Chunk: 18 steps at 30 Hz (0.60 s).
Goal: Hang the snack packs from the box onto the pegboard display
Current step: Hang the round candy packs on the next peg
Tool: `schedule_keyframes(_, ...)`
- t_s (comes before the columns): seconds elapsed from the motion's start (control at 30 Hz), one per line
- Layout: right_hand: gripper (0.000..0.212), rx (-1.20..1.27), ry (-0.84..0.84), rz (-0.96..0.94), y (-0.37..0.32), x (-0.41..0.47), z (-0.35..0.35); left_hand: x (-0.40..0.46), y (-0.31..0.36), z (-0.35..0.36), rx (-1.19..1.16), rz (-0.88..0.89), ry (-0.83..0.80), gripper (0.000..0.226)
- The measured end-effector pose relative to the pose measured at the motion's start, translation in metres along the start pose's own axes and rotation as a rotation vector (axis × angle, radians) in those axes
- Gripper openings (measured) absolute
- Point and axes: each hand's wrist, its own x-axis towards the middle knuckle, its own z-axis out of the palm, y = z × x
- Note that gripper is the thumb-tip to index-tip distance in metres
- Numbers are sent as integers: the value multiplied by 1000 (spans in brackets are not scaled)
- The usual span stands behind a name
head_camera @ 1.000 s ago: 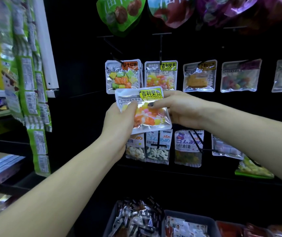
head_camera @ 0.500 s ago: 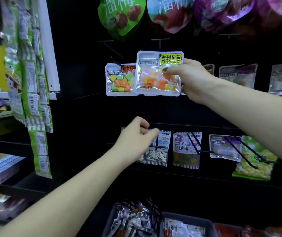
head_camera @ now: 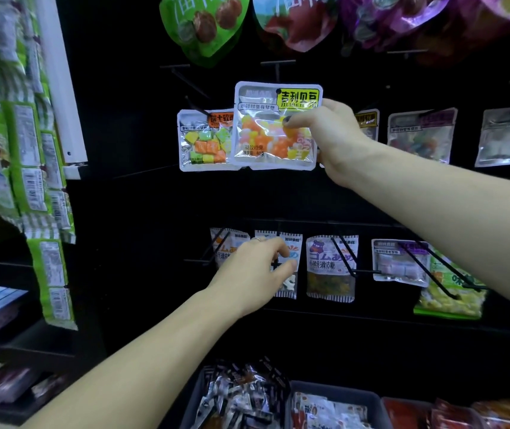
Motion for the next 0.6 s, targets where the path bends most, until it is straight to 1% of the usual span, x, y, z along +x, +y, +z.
schedule_keyframes(0.33,13,-8,5,-16,8,-2,8,8,-3,6,63,45,45,16)
schedule_keyframes(0.43,12,14,40,-29,10,1,8,11,-4,6,87,71,41,18)
schedule_keyframes(0.5,16,34,40,-38,10,2,7,14,-5,2,91,76,34,21)
schedule_keyframes(0.53,18,34,34,-42,11,2,7,17,-4,-1,56,69,58,22)
schedule_keyframes(0.6,18,24,27,-34,13,3,6,26,-4,-13,-129,-11,189,26)
